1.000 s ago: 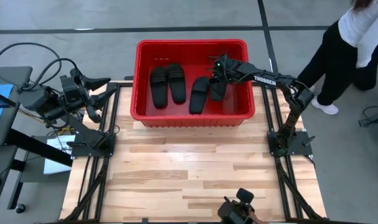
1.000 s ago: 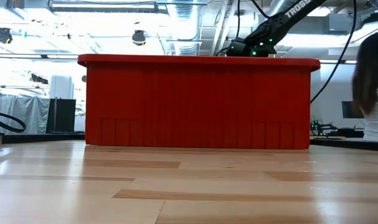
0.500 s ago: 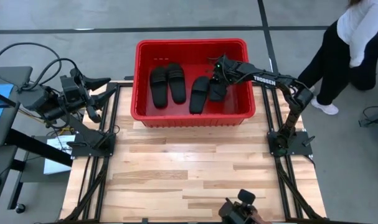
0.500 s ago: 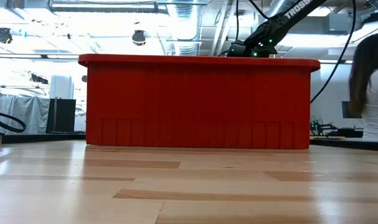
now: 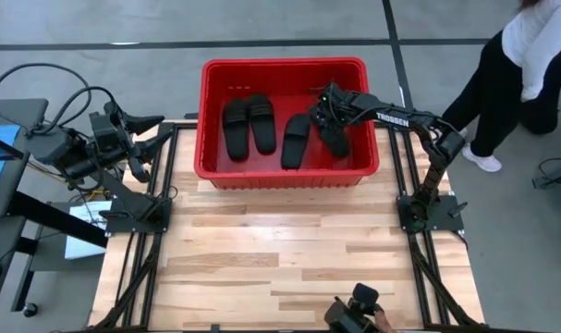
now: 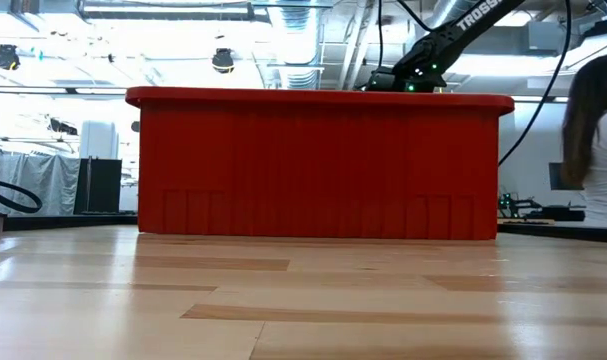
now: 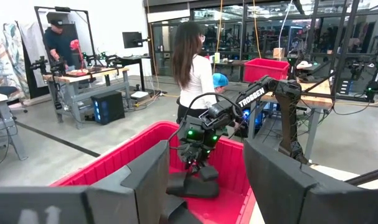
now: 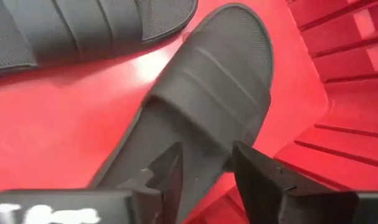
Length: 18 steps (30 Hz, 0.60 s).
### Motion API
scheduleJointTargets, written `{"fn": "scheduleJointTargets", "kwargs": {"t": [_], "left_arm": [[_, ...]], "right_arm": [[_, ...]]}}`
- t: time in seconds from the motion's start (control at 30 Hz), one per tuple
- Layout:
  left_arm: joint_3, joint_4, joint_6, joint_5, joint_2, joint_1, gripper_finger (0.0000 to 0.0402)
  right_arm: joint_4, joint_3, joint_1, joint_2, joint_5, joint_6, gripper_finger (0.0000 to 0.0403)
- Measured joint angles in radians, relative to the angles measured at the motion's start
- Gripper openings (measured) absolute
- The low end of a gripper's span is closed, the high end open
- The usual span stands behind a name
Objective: Pick and place slides into bin
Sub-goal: Put the black slide into the red bin, then adjust the black slide in the red bin
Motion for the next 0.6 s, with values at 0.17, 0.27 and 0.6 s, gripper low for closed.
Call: {"fn": "scheduleJointTargets", "kwargs": {"t": [0.17,0.27,0.6], "left_arm": [[0.000,0.000,0.000,0.000,0.000,0.000,0.0196],[0.000,0.000,0.000,0.000,0.000,0.000,0.0196],[0.000,-0.002,0.000,0.000,0.000,0.000,0.0196]], "right_arm": [[-0.002,0.000,0.000,0.000,0.000,0.015,0.0150],[-0.003,0.000,0.003,0.000,0.000,0.019,0.0158],[-0.066,0.044,0.012,-0.002,0.008,0.054,0.0161]]}}
